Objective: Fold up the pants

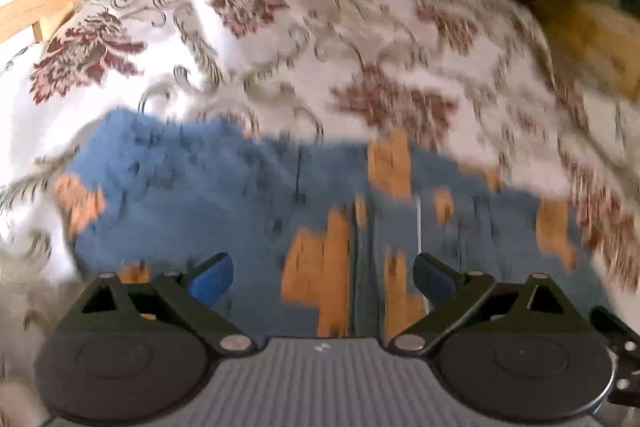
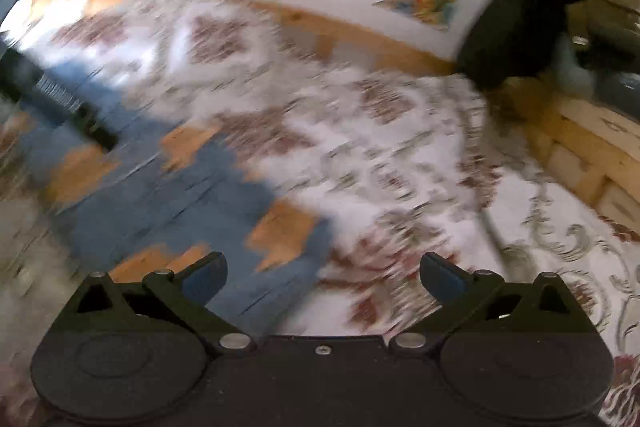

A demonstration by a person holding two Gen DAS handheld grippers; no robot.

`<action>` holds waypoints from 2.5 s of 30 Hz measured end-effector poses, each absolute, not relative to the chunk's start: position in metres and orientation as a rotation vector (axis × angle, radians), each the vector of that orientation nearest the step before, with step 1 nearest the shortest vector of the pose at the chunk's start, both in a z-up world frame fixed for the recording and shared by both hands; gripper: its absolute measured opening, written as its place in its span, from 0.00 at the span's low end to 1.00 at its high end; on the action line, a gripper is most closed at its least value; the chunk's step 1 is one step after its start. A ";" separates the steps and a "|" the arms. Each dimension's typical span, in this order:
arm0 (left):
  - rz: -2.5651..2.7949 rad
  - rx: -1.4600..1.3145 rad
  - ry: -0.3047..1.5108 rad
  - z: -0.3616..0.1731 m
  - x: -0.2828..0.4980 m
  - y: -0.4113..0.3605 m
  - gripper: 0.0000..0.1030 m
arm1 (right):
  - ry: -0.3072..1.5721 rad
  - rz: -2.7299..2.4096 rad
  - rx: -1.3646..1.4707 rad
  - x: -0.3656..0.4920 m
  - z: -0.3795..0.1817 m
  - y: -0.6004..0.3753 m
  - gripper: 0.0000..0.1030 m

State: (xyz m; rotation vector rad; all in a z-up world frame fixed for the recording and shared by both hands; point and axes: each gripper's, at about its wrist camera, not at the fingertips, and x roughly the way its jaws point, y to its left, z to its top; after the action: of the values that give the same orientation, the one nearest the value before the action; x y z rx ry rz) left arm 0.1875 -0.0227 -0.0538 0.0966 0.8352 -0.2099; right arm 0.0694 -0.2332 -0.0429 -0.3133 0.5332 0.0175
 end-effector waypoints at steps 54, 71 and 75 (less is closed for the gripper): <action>-0.123 -0.303 0.695 -0.035 0.248 0.158 0.23 | 0.594 0.170 -0.262 0.121 -0.069 -0.159 0.99; -0.211 -0.089 0.454 0.042 0.171 0.046 0.17 | 0.522 0.145 -0.183 0.110 -0.044 -0.187 0.99; -0.307 -0.003 0.459 0.052 0.158 -0.016 0.17 | 0.505 0.094 -0.111 0.102 -0.033 -0.228 0.99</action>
State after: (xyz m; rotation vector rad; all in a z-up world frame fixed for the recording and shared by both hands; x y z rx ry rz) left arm 0.1581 -0.0162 0.0516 -0.0034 0.4587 -0.3069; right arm 0.1017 -0.2284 -0.0332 -0.1108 0.5053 0.0942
